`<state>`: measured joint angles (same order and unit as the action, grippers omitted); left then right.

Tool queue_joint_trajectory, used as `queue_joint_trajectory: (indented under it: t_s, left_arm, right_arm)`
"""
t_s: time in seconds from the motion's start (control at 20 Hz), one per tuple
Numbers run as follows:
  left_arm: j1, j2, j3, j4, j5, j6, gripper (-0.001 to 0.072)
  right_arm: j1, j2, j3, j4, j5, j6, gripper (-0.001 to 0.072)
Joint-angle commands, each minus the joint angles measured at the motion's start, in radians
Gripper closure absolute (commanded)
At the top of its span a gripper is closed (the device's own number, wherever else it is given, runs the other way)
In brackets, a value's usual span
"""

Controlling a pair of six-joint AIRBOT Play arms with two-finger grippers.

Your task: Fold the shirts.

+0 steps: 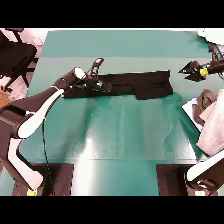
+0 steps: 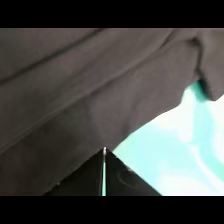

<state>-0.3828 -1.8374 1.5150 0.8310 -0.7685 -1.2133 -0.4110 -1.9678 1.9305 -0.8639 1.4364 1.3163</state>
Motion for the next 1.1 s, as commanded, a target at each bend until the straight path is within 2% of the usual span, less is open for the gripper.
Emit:
queue_joint_trajectory:
  t_s: [0.0,0.3,0.5,0.8,1.05]
  left_arm:
    - [-0.019,-0.031,0.008,0.055,0.033,-0.082,0.0684]
    - [-0.019,-0.037,0.008,0.058,0.056,-0.096,0.0684]
    - [-0.019,-0.037,0.008,0.058,0.055,-0.096,0.0684]
    - [-0.019,-0.037,0.008,0.058,0.055,-0.095,0.0684]
    - [-0.019,-0.037,0.008,0.058,0.053,-0.095,0.0684]
  right_arm:
    - [0.001,-0.048,0.001,0.006,0.054,0.0,0.0001]
    - [0.007,-0.105,0.002,0.012,0.044,-0.023,0.0001]
    - [0.019,-0.145,0.002,0.111,0.043,-0.043,0.0001]
    - [0.079,-0.155,0.002,0.103,-0.034,-0.054,0.0001]
    - [0.119,-0.194,0.002,0.105,0.019,-0.054,0.0001]
